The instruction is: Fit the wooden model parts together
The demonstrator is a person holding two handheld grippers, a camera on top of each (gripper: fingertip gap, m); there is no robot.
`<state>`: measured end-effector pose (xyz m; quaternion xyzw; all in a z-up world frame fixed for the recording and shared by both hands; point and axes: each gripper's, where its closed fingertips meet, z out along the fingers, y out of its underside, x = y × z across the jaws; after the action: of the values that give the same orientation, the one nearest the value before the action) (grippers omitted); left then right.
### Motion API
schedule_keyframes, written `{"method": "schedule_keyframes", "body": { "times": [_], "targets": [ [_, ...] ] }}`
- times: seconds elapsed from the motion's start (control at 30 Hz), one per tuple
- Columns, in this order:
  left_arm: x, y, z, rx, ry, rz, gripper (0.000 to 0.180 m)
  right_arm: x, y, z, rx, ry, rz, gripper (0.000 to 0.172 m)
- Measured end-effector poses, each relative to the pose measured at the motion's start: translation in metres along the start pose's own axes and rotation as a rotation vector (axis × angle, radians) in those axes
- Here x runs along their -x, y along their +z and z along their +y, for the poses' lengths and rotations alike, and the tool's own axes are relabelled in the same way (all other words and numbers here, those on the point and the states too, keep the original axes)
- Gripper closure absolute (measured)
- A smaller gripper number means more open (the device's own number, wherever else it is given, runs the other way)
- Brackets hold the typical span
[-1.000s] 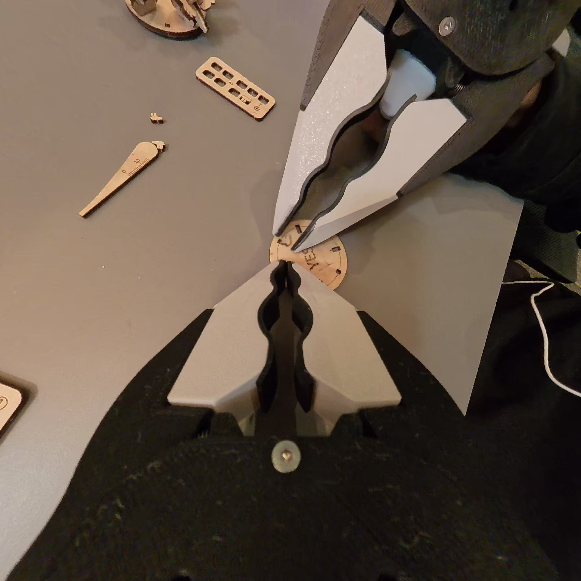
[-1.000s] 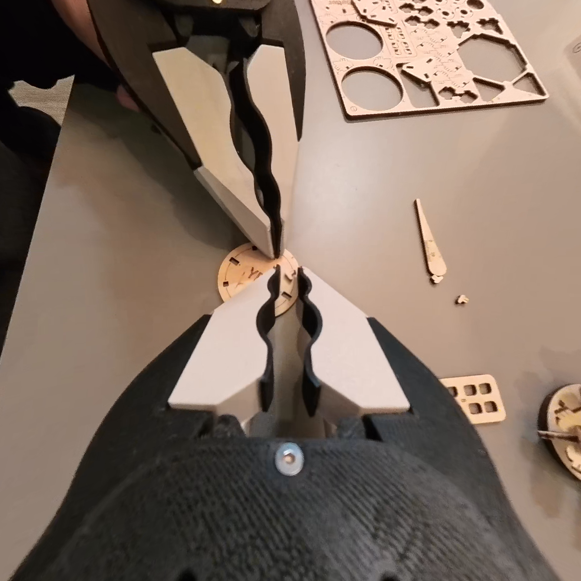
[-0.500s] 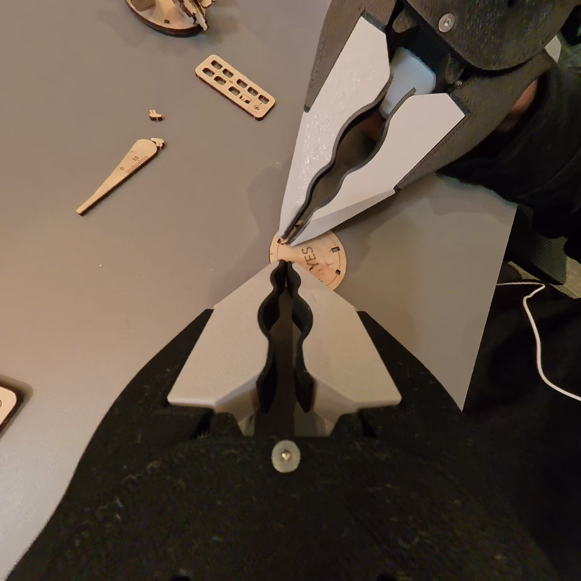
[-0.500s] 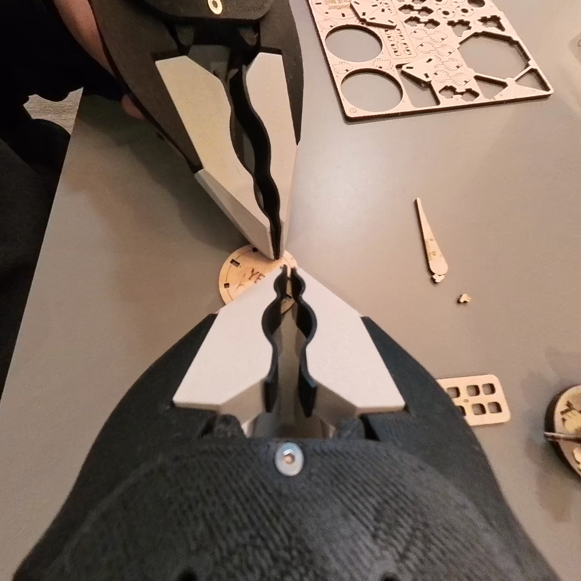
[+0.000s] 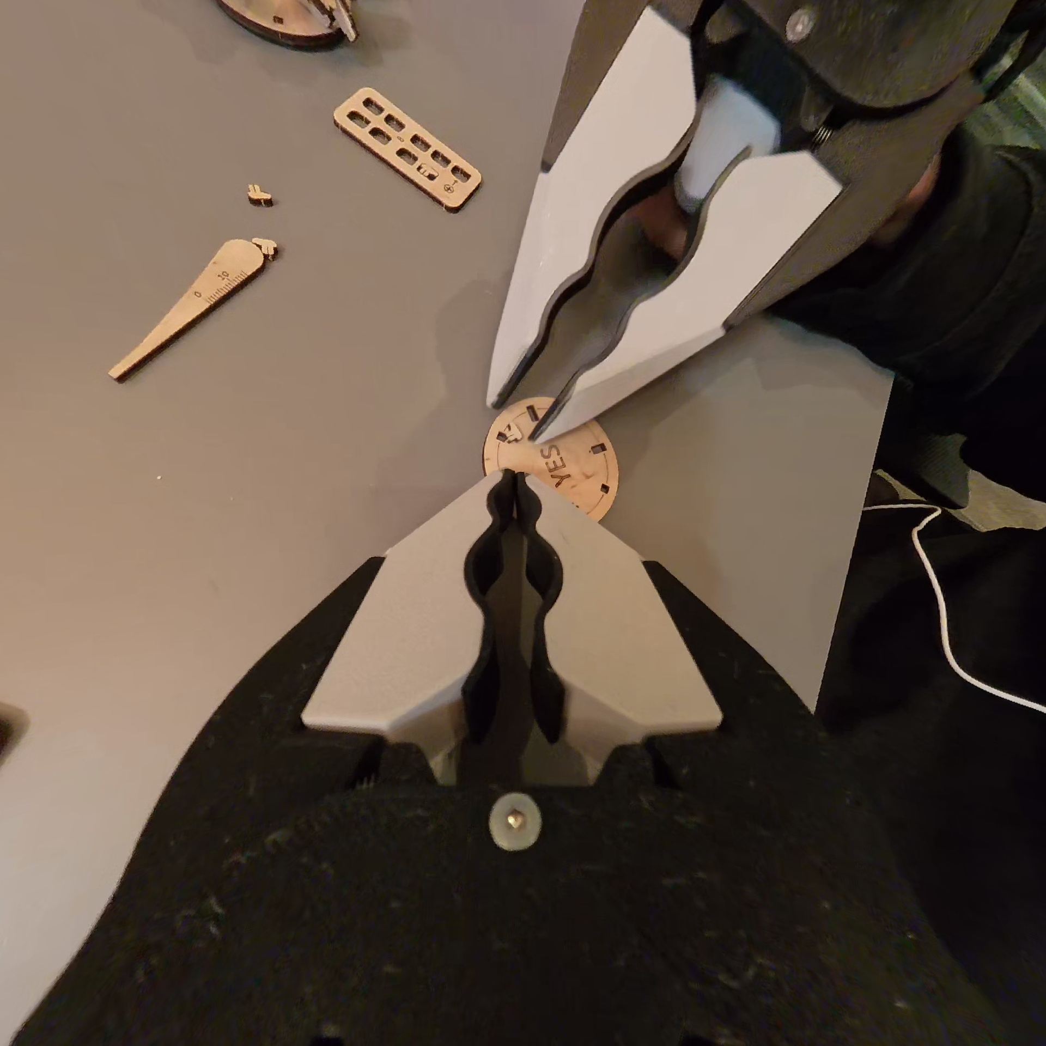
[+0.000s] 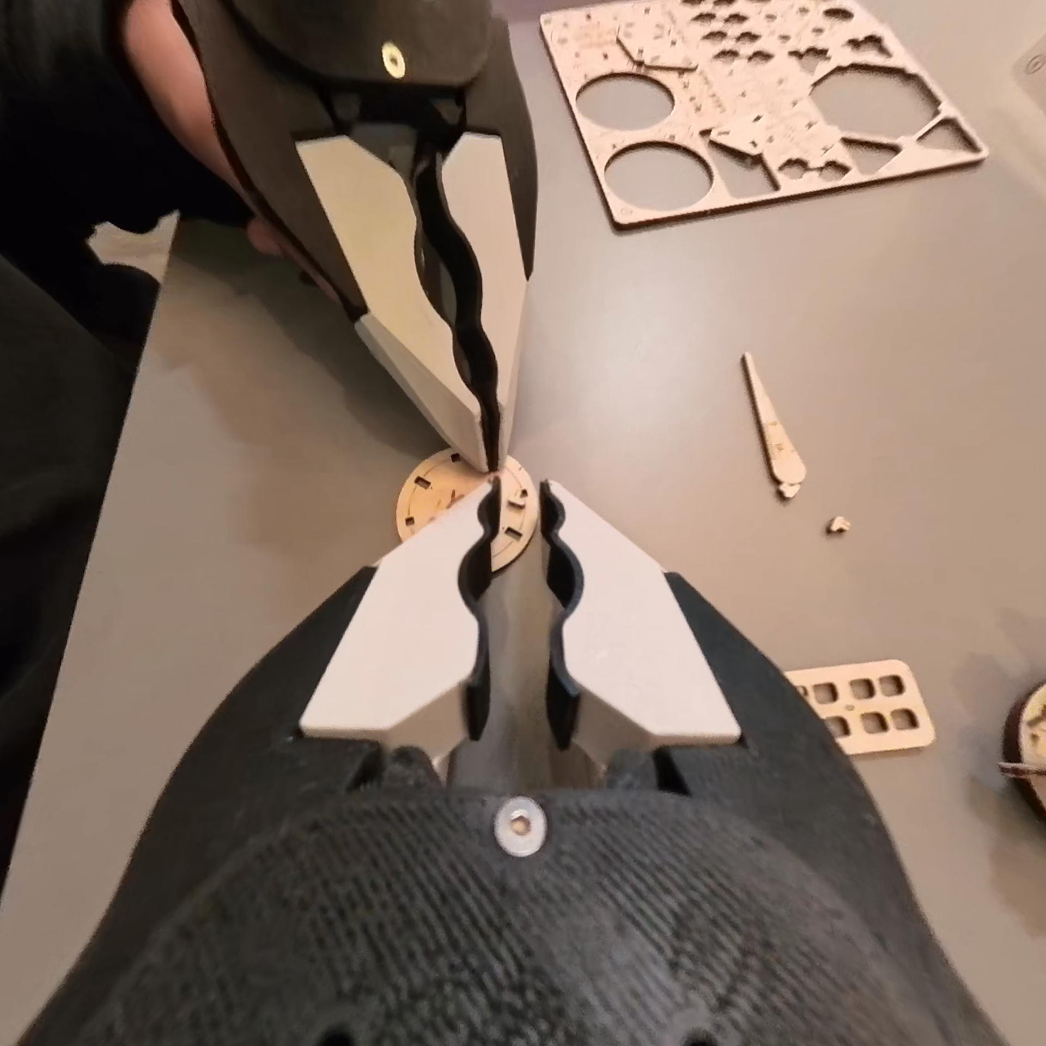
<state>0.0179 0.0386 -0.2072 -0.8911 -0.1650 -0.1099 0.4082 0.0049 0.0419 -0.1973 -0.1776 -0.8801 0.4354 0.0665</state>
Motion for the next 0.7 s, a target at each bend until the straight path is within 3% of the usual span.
{"method": "schedule_keyframes", "body": {
  "times": [0.17, 0.37, 0.57, 0.7],
  "targets": [
    [0.000, 0.000, 0.000, 0.001, -0.005, 0.009, 0.180, 0.000, 0.003, 0.005, 0.038, 0.005, 0.006, 0.169],
    [-0.002, -0.005, -0.006, -0.052, -0.003, 0.024, 0.180, 0.003, -0.012, -0.015, -0.116, 0.048, -0.029, 0.169],
    [-0.016, -0.041, -0.053, -0.428, 0.154, 0.059, 0.179, 0.027, -0.049, -0.062, -0.482, 0.322, -0.410, 0.169],
    [-0.037, -0.058, -0.064, -0.573, 0.302, 0.081, 0.169, 0.029, -0.062, -0.070, -0.592, 0.501, -0.610, 0.170]
  ]
}}
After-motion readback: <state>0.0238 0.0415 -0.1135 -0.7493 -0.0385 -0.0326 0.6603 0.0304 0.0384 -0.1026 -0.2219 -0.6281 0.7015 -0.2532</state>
